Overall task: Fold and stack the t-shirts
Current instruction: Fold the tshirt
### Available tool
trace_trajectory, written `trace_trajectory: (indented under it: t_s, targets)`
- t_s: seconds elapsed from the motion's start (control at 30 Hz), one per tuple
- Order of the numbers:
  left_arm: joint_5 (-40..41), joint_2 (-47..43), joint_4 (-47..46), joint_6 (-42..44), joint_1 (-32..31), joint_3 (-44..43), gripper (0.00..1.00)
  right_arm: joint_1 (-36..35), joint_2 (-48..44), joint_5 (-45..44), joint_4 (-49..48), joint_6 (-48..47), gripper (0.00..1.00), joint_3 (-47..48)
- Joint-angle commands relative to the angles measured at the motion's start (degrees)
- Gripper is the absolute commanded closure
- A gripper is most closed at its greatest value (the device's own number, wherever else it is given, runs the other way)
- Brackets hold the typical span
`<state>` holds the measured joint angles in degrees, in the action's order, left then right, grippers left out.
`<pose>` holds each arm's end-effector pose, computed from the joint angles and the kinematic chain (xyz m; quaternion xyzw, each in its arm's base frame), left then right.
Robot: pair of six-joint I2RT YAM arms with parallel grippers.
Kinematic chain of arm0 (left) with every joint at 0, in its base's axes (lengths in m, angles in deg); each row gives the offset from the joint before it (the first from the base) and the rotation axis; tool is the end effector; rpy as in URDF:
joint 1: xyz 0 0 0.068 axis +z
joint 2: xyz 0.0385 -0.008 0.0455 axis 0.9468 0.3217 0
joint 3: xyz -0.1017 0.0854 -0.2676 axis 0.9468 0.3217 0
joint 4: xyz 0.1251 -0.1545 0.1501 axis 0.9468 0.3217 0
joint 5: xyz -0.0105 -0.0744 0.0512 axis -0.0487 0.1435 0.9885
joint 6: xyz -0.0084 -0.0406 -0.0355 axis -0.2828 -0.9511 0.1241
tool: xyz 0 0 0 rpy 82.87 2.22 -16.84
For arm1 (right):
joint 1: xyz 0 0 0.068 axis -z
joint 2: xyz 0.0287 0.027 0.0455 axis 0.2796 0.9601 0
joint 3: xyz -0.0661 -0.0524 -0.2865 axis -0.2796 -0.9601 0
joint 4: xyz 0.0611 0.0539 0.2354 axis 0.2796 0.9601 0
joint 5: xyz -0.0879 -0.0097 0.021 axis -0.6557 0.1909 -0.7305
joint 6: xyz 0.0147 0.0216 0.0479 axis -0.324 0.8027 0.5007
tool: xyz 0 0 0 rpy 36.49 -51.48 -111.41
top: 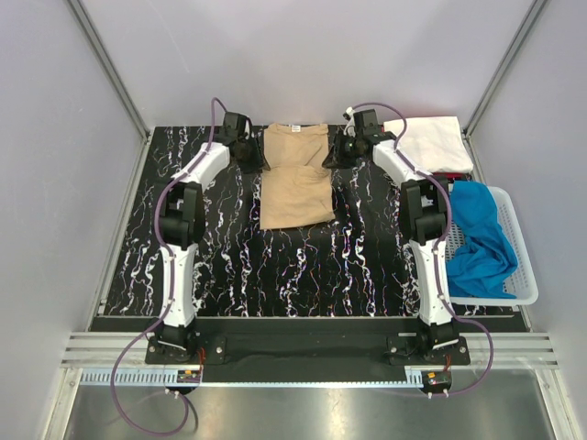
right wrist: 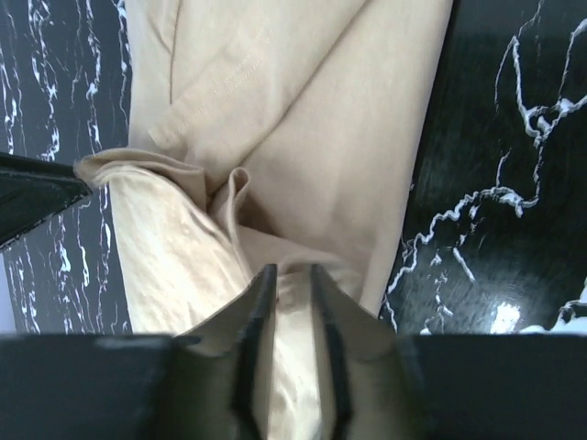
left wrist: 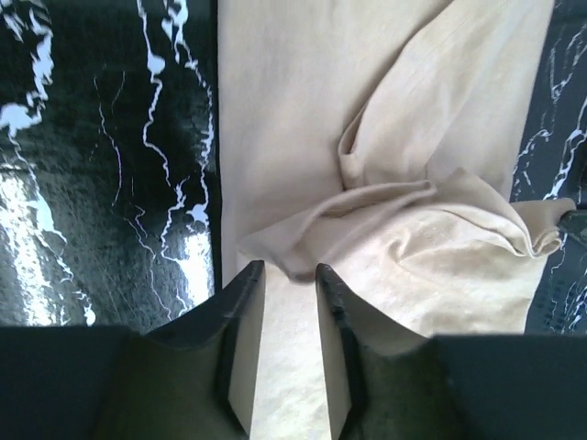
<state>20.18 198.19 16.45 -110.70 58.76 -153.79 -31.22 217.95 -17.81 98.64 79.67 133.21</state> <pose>0.5026 -0.1209 0.2226 -0.0849 0.9351 -0.2258 0.2597 0.5242 0.1564 0.2099 -0.0257 0.9098 0.3055 0.2798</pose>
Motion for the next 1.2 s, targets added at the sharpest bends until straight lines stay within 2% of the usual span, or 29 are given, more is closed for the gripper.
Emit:
trace_trajectory:
  t_s: [0.0, 0.1, 0.23, 0.33, 0.47, 0.8, 1.07, 1.17]
  targets:
    - [1.72, -2.34, -0.77, 2.21, 0.43, -2.98, 0.64, 0.83, 0.80, 2.38, 2.47, -3.42, 0.69, 7.20]
    - [6.37, -7.08, -0.41, 2.22, 0.25, 1.57, 0.63, 1.27, 0.02, 1.86, 5.99, -5.44, 0.55, 8.87]
    - [9.38, -11.40, -0.93, 2.74, -1.41, 6.69, 0.60, 1.71, -3.05, 2.29, 7.58, -7.47, 0.51, 5.63]
    - [4.21, -10.88, -2.95, 3.27, -1.77, 8.19, 0.61, 1.71, -3.68, 3.52, 8.02, -9.41, 0.53, 3.17]
    - [0.60, -6.49, -3.31, 3.88, -1.86, 6.00, 0.62, 1.62, -2.54, 4.49, 9.78, -10.37, 0.54, 2.81]
    - [1.91, 0.20, -2.70, 5.29, 0.08, 3.53, 0.62, 2.15, 3.61, 5.55, 10.30, -10.90, 0.61, 7.38]
    - [1.65, 2.39, -2.43, 5.82, 0.60, 0.90, 0.62, 2.50, 8.27, 4.32, 12.85, -11.52, 0.59, 15.19]
    - [1.47, 3.10, -2.35, 5.73, 0.78, 0.37, 0.62, 2.68, 10.38, 4.14, 13.29, -11.69, 0.65, 18.18]
